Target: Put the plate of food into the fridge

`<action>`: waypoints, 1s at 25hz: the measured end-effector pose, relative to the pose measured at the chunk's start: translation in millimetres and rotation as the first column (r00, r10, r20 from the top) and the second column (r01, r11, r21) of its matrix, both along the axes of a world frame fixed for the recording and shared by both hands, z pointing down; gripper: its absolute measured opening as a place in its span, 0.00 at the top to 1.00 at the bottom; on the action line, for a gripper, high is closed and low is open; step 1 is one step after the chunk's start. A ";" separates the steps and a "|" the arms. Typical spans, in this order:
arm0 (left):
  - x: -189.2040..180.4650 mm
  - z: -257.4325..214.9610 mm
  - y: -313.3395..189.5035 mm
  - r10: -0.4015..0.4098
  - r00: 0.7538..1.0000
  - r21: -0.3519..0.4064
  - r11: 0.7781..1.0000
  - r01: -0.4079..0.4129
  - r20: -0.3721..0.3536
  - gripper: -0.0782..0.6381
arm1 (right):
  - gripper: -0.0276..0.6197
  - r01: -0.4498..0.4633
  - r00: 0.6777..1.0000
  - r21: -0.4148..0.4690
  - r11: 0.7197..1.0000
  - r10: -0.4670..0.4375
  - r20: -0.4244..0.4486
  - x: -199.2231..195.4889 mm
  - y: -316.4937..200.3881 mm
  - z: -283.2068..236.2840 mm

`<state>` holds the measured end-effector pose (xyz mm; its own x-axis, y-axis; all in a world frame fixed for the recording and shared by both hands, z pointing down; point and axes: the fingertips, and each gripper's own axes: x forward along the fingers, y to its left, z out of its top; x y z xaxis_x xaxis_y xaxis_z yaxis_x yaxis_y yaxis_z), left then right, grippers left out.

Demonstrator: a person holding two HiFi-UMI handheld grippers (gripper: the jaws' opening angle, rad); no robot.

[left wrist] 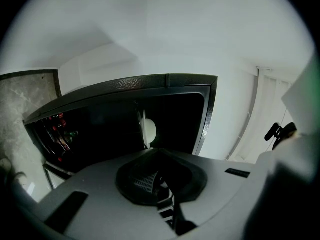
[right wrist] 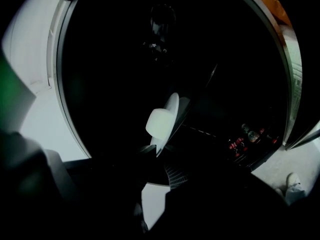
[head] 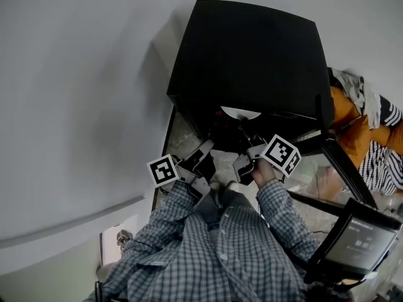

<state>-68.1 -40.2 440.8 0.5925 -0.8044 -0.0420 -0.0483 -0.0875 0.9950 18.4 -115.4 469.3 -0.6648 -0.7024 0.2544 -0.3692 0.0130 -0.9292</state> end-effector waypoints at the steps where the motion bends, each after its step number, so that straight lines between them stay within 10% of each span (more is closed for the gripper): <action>1: -0.7 -0.6 0.7 -0.003 1.000 0.000 1.000 0.003 0.001 0.88 | 0.88 -0.001 1.000 -0.001 1.000 0.001 0.002 -0.4 -1.2 -0.1; 17: -2.2 -1.3 0.3 -0.007 1.000 0.005 1.000 0.007 0.020 0.88 | 0.85 0.121 0.988 0.072 0.990 -0.113 -0.102 6.5 9.0 -7.2; 21: -0.5 1.8 -0.7 0.021 0.985 0.032 0.999 -0.027 0.172 0.88 | 0.85 0.178 0.961 0.072 0.981 -0.157 -0.229 14.4 28.8 1.8; 25: 0.2 3.2 -5.0 0.034 0.906 0.106 0.991 -0.086 0.422 0.88 | 0.87 0.212 0.918 0.102 0.972 -0.162 -0.361 26.6 41.5 2.1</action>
